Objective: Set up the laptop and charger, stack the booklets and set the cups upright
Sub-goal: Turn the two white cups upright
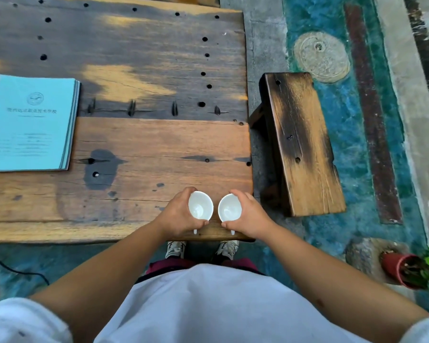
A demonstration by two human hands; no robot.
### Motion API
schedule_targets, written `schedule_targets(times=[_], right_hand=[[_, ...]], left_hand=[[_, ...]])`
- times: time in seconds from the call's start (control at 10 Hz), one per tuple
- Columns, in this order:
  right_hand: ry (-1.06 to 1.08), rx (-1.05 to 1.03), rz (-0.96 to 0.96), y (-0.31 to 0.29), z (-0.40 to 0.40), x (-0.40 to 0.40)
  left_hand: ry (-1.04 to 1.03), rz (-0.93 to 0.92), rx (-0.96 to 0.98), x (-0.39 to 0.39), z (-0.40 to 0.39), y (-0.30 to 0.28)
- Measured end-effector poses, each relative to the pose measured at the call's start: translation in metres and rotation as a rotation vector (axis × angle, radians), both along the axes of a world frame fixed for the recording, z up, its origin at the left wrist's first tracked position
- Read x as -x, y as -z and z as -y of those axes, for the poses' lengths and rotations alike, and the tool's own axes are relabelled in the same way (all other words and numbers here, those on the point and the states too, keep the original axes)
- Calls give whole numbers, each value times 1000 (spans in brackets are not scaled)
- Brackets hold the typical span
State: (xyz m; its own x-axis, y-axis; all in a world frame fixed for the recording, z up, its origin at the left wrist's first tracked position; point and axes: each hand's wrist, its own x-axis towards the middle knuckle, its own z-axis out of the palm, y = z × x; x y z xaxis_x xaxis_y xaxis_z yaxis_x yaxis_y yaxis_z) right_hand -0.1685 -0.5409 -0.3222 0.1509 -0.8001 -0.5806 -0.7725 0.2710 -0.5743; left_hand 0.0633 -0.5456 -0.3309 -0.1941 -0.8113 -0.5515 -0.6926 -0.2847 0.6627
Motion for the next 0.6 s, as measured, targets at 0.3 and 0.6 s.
schedule_targets(times=[0.3,0.6], right_hand=[[-65,-13,-11,4,3,-6],[-152,35,-83,-13,3,-2]], left_hand=[[74,22,12,1,3,7],[191,228,42,-1,3,-13]])
